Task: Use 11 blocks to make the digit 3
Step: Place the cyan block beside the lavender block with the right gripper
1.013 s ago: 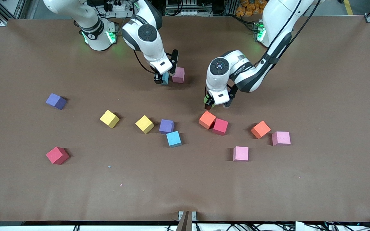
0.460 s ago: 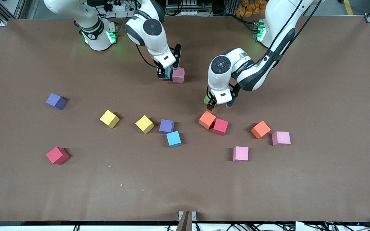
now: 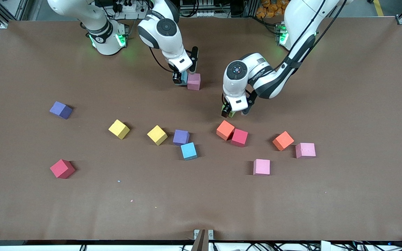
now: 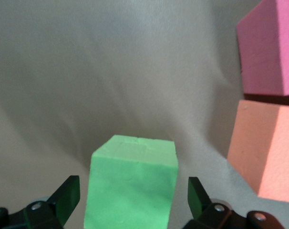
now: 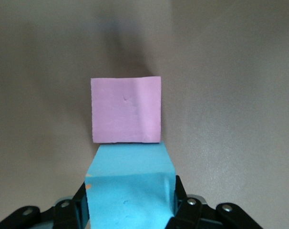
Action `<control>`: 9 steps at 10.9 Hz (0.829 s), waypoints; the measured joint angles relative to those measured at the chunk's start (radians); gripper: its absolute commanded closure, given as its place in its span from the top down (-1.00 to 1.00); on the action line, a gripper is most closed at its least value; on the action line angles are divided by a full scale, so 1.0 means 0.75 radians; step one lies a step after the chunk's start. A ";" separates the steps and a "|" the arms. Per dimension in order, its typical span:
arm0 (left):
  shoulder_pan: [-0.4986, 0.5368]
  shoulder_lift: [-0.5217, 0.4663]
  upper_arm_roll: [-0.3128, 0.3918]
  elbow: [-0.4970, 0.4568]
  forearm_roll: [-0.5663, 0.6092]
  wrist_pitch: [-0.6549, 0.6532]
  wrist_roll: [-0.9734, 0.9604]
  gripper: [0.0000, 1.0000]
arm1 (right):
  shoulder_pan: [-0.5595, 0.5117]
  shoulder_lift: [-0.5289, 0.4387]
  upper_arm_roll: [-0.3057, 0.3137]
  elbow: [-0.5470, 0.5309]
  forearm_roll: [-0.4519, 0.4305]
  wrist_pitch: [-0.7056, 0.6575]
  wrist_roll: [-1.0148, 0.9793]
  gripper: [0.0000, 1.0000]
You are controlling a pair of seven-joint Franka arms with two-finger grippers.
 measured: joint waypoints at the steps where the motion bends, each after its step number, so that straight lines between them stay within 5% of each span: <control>1: -0.004 0.005 0.000 -0.004 0.012 0.007 0.000 1.00 | 0.000 0.011 0.000 -0.002 0.000 0.012 0.000 0.37; 5: 0.015 0.010 0.003 -0.006 0.074 0.011 -0.003 0.91 | 0.000 0.047 0.000 -0.002 0.000 0.044 0.000 0.37; 6: 0.015 0.013 0.003 -0.006 0.075 0.011 -0.003 -0.19 | 0.000 0.053 0.000 -0.002 0.000 0.049 0.000 0.37; 7: 0.014 0.016 0.001 -0.006 0.076 0.011 -0.002 -0.62 | 0.000 0.062 0.000 -0.002 0.000 0.057 0.001 0.37; 9: 0.010 0.018 -0.001 -0.006 0.076 0.011 -0.002 -0.76 | 0.000 0.081 0.000 -0.002 0.000 0.076 0.001 0.39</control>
